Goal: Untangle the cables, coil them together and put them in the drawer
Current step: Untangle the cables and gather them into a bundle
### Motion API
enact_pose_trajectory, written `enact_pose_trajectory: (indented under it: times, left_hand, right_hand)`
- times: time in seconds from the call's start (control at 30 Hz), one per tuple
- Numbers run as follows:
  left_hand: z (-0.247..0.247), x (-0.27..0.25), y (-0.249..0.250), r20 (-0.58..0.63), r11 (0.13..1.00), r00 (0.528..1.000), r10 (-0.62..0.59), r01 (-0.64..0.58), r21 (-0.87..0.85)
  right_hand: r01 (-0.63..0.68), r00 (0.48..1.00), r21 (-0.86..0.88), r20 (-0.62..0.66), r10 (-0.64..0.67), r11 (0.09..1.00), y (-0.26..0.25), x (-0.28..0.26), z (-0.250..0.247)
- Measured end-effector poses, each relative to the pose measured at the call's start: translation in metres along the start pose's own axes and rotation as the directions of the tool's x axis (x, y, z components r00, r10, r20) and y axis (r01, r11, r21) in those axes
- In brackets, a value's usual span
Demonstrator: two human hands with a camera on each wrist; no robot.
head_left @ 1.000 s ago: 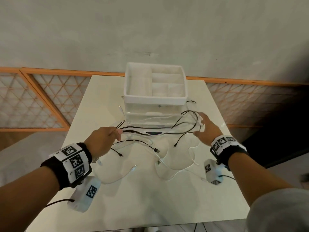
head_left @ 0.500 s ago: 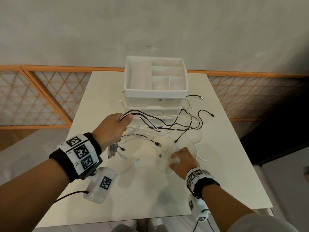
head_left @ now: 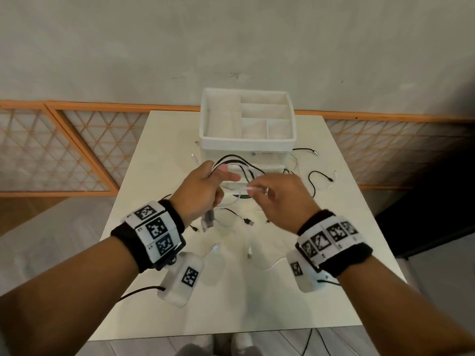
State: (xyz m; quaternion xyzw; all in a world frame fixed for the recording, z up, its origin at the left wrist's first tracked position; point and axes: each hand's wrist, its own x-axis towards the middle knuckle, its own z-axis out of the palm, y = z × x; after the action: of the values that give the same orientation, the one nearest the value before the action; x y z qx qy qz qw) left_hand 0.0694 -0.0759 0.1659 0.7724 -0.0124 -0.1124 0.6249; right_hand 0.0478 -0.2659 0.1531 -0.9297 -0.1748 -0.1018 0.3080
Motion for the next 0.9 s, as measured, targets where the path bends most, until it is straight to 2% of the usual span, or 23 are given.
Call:
enact_pose_trajectory:
  times: [0.1, 0.17, 0.27, 0.33, 0.4, 0.53, 0.63, 0.7, 0.77, 0.83, 0.9]
  left_hand:
    - [0.009, 0.002, 0.002, 0.022, 1.000, 1.000, 0.005, -0.005, -0.003]
    - [0.006, 0.004, -0.002, 0.027, 1.000, 0.999, -0.024, 0.024, 0.009]
    - [-0.013, 0.004, -0.017, 0.033, 0.992, 0.993, -0.117, 0.115, 0.055]
    - [-0.028, 0.001, -0.028, 0.039, 0.985, 0.987, -0.158, 0.154, 0.081]
    - [-0.040, -0.003, -0.036, 0.068, 0.981, 0.984, -0.166, 0.158, 0.112]
    - [-0.056, -0.009, -0.041, 0.149, 0.964, 0.972, -0.180, 0.145, 0.222]
    - [-0.066, -0.007, -0.042, 0.099, 0.928, 0.984, -0.148, 0.104, 0.358]
    - [-0.069, -0.004, -0.043, 0.054, 0.873, 0.993, -0.107, 0.068, 0.483]
    - [-0.068, -0.003, -0.044, 0.003, 0.810, 0.996, -0.085, 0.068, 0.583]
    - [-0.064, -0.001, -0.047, -0.044, 0.784, 0.997, -0.070, 0.083, 0.615]
    - [-0.061, 0.002, -0.050, -0.095, 0.802, 0.993, -0.066, 0.110, 0.587]
  right_hand:
    - [0.049, 0.983, 0.056, -0.178, -0.038, 0.997, -0.022, 0.021, -0.036]
    - [0.014, 0.961, 0.082, -0.276, 0.010, 0.997, -0.023, 0.028, -0.055]
    - [-0.073, 0.879, 0.088, -0.465, 0.106, 0.993, -0.008, 0.033, -0.080]
    - [-0.144, 0.818, 0.119, -0.545, 0.186, 0.982, 0.006, 0.033, -0.094]
    - [-0.236, 0.799, 0.121, -0.541, 0.263, 0.964, 0.021, 0.032, -0.099]
    - [-0.403, 0.797, 0.029, -0.480, 0.367, 0.915, 0.055, 0.028, -0.084]
    - [-0.533, 0.777, -0.021, -0.410, 0.479, 0.846, 0.071, 0.022, -0.070]
    - [-0.582, 0.736, 0.042, -0.397, 0.548, 0.812, 0.075, 0.021, -0.066]
    - [-0.567, 0.687, 0.205, -0.418, 0.595, 0.798, 0.071, 0.025, -0.064]
    - [-0.515, 0.674, 0.388, -0.368, 0.641, 0.764, 0.061, 0.031, -0.060]
    - [-0.539, 0.685, 0.462, -0.247, 0.686, 0.704, 0.056, 0.032, -0.056]
